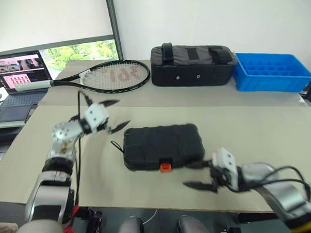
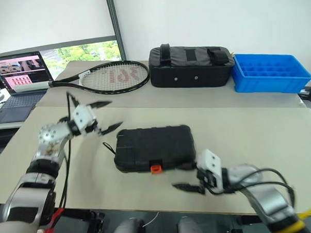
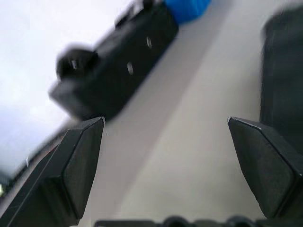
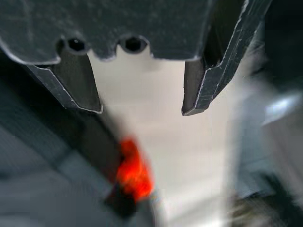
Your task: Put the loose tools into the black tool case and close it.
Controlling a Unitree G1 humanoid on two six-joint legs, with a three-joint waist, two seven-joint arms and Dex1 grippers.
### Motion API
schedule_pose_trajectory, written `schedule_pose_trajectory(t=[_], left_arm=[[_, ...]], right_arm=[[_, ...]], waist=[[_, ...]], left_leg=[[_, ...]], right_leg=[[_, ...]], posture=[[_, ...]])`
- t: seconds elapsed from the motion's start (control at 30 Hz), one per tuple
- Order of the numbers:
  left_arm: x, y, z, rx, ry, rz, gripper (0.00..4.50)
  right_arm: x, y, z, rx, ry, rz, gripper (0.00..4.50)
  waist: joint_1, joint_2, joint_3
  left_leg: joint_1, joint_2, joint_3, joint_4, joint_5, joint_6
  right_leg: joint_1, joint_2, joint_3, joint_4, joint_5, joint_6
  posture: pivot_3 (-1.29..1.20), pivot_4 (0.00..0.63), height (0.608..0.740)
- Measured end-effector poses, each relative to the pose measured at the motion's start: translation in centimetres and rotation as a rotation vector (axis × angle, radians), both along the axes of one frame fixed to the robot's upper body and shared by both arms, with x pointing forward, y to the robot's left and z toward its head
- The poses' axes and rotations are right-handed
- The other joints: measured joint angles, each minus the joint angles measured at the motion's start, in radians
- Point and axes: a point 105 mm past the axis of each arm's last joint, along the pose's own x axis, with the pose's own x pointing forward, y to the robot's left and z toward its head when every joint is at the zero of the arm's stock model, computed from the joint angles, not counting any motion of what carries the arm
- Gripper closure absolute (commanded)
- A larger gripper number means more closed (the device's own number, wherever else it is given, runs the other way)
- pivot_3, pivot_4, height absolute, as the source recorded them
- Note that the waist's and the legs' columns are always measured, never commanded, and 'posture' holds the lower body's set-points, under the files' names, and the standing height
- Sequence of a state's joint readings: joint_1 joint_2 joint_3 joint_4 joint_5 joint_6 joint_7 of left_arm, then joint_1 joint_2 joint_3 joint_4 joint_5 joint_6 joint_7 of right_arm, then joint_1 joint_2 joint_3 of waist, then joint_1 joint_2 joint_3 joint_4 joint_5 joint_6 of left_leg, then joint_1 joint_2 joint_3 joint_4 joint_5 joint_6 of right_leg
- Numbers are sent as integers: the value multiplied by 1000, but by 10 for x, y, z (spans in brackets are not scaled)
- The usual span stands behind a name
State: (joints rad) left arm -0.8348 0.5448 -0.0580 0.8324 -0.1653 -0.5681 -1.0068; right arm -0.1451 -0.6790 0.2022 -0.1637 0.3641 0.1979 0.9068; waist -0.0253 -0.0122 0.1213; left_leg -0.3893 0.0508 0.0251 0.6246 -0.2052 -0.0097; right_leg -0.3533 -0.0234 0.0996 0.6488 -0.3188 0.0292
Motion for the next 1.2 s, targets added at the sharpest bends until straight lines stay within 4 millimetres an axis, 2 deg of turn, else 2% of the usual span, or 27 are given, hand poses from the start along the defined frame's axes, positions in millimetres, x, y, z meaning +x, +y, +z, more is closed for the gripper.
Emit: schedule_pose_trajectory(t=[0.07, 0.13, 0.2, 0.27, 0.43, 0.53, 0.63, 0.73, 0.9, 1.0, 1.03, 1.07, 1.2], left_arm=[[6, -7, 15, -32, -1, -10, 36], [7, -23, 22, -61, 7, -51, 36], [5, -38, 20, -70, 37, -102, 36], [1, -51, 18, -61, 61, -149, 36], [-14, -75, 4, -13, 143, -260, 36], [-24, -86, -19, 39, 237, -306, 36], [-30, -92, -49, 96, 333, -302, 36], [-27, -101, -49, 108, 321, -282, 36], [-11, -98, -50, 140, 288, -202, 36], [-9, -97, -50, 144, 274, -200, 36], [-9, -97, -50, 143, 275, -199, 0], [-9, -97, -51, 142, 276, -200, 0], [-8, -97, -51, 131, 283, -198, 0]], right_arm=[[35, -9, 4, -14, -83, -138, 1335], [66, -21, 12, -11, -155, -287, 1335], [84, -31, 25, 18, -214, -383, 1335], [88, -37, 31, 36, -232, -421, 1335], [68, -35, 21, 57, -149, -391, 1335], [45, -31, 12, 44, -74, -362, 1335], [20, -16, 1, 29, 8, -310, 1335], [12, -1, 2, 36, 15, -284, 1335], [7, 8, 0, 21, 11, -300, 1335], [9, 11, -1, 18, 5, -312, 1335], [11, 12, 0, 20, -3, -316, 1842], [13, 15, 1, 21, -12, -314, 2052], [23, 23, 2, 22, -25, -327, 3351]], waist=[[-4, 0, 0], [0, 1, 1], [5, 2, 0], [10, 2, 0], [13, 4, -1], [13, 6, -1], [9, 5, -1], [5, 5, -1], [4, 5, -1], [5, 5, -1], [5, 5, -1], [5, 5, -1], [7, 5, -1]], left_leg=[[0, 0, 0, 0, 0, 0], [0, 0, 0, 0, 0, 0], [-1, 0, 0, -1, 0, 0], [-2, 0, -1, -1, -1, 1], [-5, 0, -1, -1, -2, 4], [-6, 0, -2, 0, -2, 4], [-6, -1, -3, 0, -2, 4], [-4, -1, -3, 1, -2, 4], [-1, -1, -4, 1, -2, 4], [-2, -2, -4, 1, -2, 4], [-2, -2, -4, 1, -2, 4], [-2, -2, -4, 1, -2, 4], [-2, -2, -4, 1, -2, 4]], right_leg=[[0, 0, 0, 0, 0, 0], [0, 0, 0, 0, 2, -3], [-1, 0, 0, 0, 4, -6], [-1, 0, -1, 0, 4, -6], [-1, 0, -1, 0, 4, -6], [-1, 0, -1, -1, 3, -6], [-2, 0, -1, -3, 3, -6], [-1, 0, 0, -2, 1, -3], [1, 1, 0, -1, -1, 1], [1, 1, 0, -1, -1, 1], [1, 1, 0, -1, -1, 1], [1, 1, 0, -1, -1, 1], [1, 1, 0, -1, -1, 1]], posture=[[0, 150, 708], [0, 150, 708], [0, 150, 708], [0, 150, 708], [0, 150, 708], [0, 150, 708], [0, 150, 708], [0, 150, 708], [0, 150, 708], [0, 150, 708], [0, 150, 708], [0, 150, 708], [0, 150, 708]])
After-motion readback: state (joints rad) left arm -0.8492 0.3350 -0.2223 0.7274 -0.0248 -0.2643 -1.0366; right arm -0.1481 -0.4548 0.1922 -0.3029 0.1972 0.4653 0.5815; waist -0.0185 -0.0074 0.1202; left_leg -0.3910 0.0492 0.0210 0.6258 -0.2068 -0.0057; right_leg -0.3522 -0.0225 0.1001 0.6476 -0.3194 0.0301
